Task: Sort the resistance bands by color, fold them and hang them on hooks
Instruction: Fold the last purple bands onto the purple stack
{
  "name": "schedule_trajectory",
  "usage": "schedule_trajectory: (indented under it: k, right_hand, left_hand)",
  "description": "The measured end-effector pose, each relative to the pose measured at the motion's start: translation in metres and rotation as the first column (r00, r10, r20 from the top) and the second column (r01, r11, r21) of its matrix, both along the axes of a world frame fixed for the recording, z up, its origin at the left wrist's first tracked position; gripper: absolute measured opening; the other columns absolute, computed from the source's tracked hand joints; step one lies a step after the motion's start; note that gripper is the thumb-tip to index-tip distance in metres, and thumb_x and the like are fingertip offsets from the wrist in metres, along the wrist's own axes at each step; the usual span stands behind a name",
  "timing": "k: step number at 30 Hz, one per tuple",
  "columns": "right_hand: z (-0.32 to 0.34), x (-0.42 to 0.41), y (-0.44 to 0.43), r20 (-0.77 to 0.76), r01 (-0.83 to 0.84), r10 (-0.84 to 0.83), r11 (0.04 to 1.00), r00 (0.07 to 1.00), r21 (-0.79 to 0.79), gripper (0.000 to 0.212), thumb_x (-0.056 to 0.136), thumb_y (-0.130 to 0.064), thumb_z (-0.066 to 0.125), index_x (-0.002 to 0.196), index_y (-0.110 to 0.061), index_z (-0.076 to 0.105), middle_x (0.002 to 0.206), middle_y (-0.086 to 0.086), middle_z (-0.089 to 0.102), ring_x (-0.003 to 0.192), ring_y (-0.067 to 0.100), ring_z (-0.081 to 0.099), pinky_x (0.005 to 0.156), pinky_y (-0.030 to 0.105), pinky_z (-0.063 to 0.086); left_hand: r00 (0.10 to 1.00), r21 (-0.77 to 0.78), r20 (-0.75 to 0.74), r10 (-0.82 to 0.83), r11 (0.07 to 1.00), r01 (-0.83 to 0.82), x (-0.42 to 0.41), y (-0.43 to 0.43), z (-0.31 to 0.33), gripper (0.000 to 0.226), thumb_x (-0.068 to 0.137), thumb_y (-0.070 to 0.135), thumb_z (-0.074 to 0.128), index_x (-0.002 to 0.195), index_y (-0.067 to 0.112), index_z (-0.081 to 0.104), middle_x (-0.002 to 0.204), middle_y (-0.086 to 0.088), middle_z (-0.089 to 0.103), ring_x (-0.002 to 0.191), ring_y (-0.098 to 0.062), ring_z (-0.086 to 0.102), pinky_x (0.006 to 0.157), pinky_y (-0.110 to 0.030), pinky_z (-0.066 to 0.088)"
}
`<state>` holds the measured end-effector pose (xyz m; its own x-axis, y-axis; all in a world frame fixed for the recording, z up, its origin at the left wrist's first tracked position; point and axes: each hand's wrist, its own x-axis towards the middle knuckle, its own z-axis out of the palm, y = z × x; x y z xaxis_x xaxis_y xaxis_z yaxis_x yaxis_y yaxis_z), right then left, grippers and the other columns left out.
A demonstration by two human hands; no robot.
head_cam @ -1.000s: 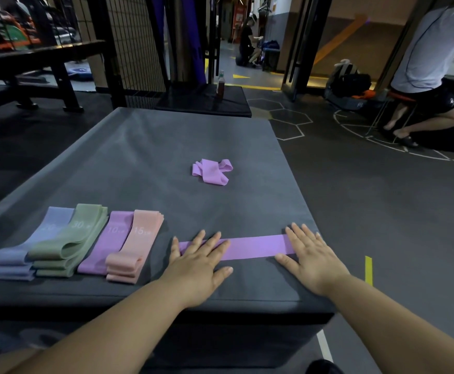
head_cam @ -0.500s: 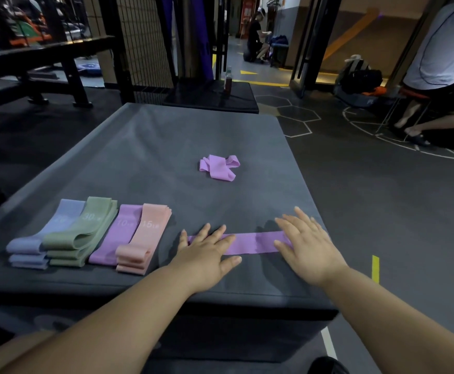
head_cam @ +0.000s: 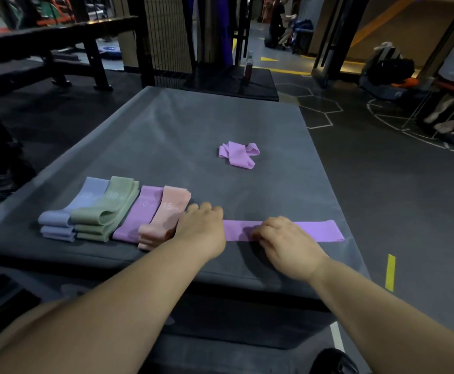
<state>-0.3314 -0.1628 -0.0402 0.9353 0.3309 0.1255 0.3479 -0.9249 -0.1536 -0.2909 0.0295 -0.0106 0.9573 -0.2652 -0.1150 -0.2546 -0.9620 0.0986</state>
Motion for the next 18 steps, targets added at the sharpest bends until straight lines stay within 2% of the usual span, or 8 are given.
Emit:
schedule_trajectory:
  k: [3,8,10,12,15,18]
  right_hand:
    - [0.002,0.001,0.002,-0.031,0.023,-0.023,1.000,0.999,0.001,0.027,0.096,-0.018,0.048,0.115,-0.021,0.068,0.108,0.003,0.063,0.103,0.028,0.056,0.093,0.036,0.046]
    - [0.004,0.002,0.003,-0.071,0.044,-0.043,0.999,0.997,0.016,0.029,0.099,-0.020,0.044,0.118,-0.023,0.066,0.115,0.000,0.061,0.109,0.024,0.052,0.096,0.032,0.043]
    - [0.006,0.003,0.003,-0.091,0.056,-0.053,0.998,0.994,0.028,0.030,0.100,-0.020,0.043,0.118,-0.024,0.067,0.115,0.000,0.061,0.110,0.024,0.052,0.096,0.033,0.042]
    - [0.008,0.003,0.004,-0.110,0.071,-0.065,0.996,0.992,0.051,0.031,0.100,-0.021,0.043,0.119,-0.024,0.067,0.116,0.000,0.061,0.112,0.023,0.051,0.097,0.030,0.041]
    - [0.010,0.003,0.006,-0.144,0.127,-0.104,0.979,0.984,0.160,0.029,0.101,-0.021,0.046,0.120,-0.023,0.067,0.118,-0.002,0.063,0.115,0.019,0.051,0.097,0.021,0.036]
    - [0.017,0.002,0.011,-0.160,0.176,-0.131,0.935,0.978,0.308,0.023,0.098,-0.026,0.053,0.115,-0.025,0.068,0.111,-0.005,0.064,0.105,0.011,0.054,0.092,0.019,0.039]
  left_hand:
    - [0.999,0.013,-0.019,0.034,0.999,-0.034,0.002,-0.001,0.002,0.033,0.089,0.019,0.050,0.122,0.016,0.047,0.127,-0.008,0.048,0.120,-0.028,0.038,0.085,-0.032,0.031]
    - [0.999,0.043,-0.018,0.037,0.998,-0.036,0.003,0.000,0.013,0.027,0.092,0.028,0.048,0.117,0.020,0.055,0.123,-0.003,0.048,0.120,-0.027,0.039,0.079,-0.032,0.028]
    - [0.996,-0.047,-0.071,0.053,0.997,-0.057,0.005,0.001,0.017,0.026,0.093,0.028,0.048,0.116,0.021,0.057,0.120,-0.003,0.052,0.113,-0.026,0.048,0.077,-0.031,0.036]
    - [0.980,-0.215,-0.176,0.089,0.968,-0.127,0.010,0.003,0.018,0.018,0.092,0.024,0.049,0.107,0.023,0.059,0.110,-0.002,0.059,0.101,-0.024,0.058,0.073,-0.028,0.042]
    - [0.951,-0.493,-0.299,0.075,0.842,-0.221,0.019,0.005,0.010,0.004,0.089,0.027,0.058,0.092,0.027,0.060,0.096,0.003,0.063,0.087,-0.017,0.059,0.070,-0.026,0.044]
    - [0.884,-0.713,-0.467,-0.003,0.593,-0.374,0.021,0.001,0.003,0.009,0.088,0.025,0.064,0.097,0.024,0.062,0.092,0.002,0.065,0.079,-0.015,0.056,0.067,-0.027,0.046]
